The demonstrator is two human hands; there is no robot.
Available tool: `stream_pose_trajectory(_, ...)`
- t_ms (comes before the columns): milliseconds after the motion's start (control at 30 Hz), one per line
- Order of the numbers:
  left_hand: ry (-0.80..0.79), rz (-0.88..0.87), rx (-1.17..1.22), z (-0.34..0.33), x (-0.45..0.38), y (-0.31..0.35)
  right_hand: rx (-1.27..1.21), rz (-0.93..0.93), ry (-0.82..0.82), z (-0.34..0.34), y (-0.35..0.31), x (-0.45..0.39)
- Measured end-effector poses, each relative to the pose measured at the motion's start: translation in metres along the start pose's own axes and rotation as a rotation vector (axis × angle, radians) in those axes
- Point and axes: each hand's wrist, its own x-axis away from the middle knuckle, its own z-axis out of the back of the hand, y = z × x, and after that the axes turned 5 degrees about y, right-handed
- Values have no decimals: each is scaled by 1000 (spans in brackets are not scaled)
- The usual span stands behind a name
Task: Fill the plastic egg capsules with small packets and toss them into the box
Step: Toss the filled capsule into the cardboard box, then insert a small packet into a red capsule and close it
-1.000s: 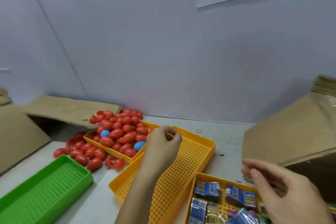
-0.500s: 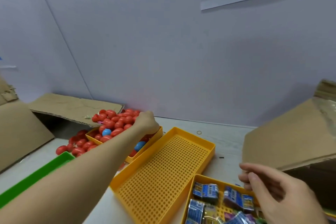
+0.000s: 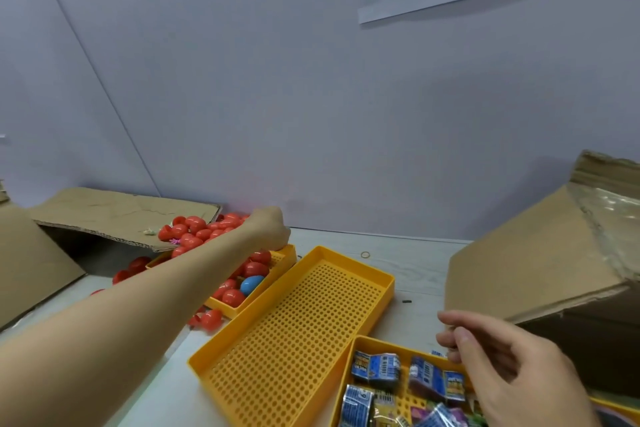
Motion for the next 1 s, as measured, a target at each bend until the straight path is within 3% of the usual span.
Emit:
stream_pose_trajectory(67, 9, -48, 92, 13, 16, 13, -1, 8, 5, 0, -1, 1)
stream_pose_trajectory(233, -27, -41, 906, 33, 76, 66, -15, 26, 23, 0, -3, 4)
stream_pose_trajectory(367, -146, -65, 1438, 30, 141, 106, -42, 25, 36, -1, -5, 4)
stream_pose_trajectory(533, -305, 59, 1981, 14, 203, 121, -119, -8, 43, 1, -7, 3)
stream_pose_trajectory(833, -239, 185, 2117, -26, 218, 122, -158, 25, 121, -1, -2, 1)
stream_pose_trajectory(1000, -95, -83, 1834, -42, 220, 122, -226, -15, 157, -1, -2, -1)
